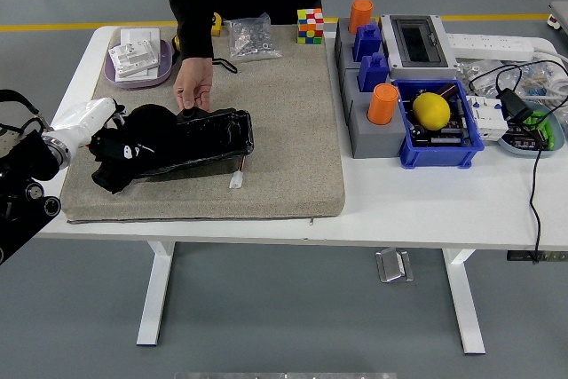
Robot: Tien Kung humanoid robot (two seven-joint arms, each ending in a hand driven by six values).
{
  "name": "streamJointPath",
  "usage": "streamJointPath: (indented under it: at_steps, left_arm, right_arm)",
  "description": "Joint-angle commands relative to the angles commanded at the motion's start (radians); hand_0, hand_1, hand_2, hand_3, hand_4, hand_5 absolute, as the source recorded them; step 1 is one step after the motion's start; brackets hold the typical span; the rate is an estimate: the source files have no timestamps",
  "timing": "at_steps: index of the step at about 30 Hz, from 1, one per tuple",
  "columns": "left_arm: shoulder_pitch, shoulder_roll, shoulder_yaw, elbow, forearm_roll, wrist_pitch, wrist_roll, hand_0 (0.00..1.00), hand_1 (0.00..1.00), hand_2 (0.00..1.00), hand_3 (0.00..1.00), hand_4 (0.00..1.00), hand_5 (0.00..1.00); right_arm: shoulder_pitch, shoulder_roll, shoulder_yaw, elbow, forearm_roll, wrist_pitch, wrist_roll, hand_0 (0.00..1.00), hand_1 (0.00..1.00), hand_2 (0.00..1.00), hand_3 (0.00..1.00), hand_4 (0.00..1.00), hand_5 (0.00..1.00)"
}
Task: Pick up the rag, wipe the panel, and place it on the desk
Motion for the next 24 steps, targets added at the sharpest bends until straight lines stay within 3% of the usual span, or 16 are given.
streamJointPath:
  at_steps: [15,24]
  left_arm:
    - [0.009,0.019,-0.031,-0.035,0.013,-0.010,0.005,0.230,0.166,0.454,0.381,0.243,0.002]
    - [0.020,0.028,-0.038,-0.011,0.018,-0.008,0.002,0.228,0.163,0.455,0.383,0.259,0.002]
  right_arm:
    - [0.000,0.001,-0.006,-0.004,0.002,0.000,-0.001,0.694,0.673,0.686,0.590,0.942,0.449]
    - [-0.002,0.000,-0.005,-0.005,0.005,-0.001,0.000,0.694,0.673,0.686,0.590,0.944,0.450]
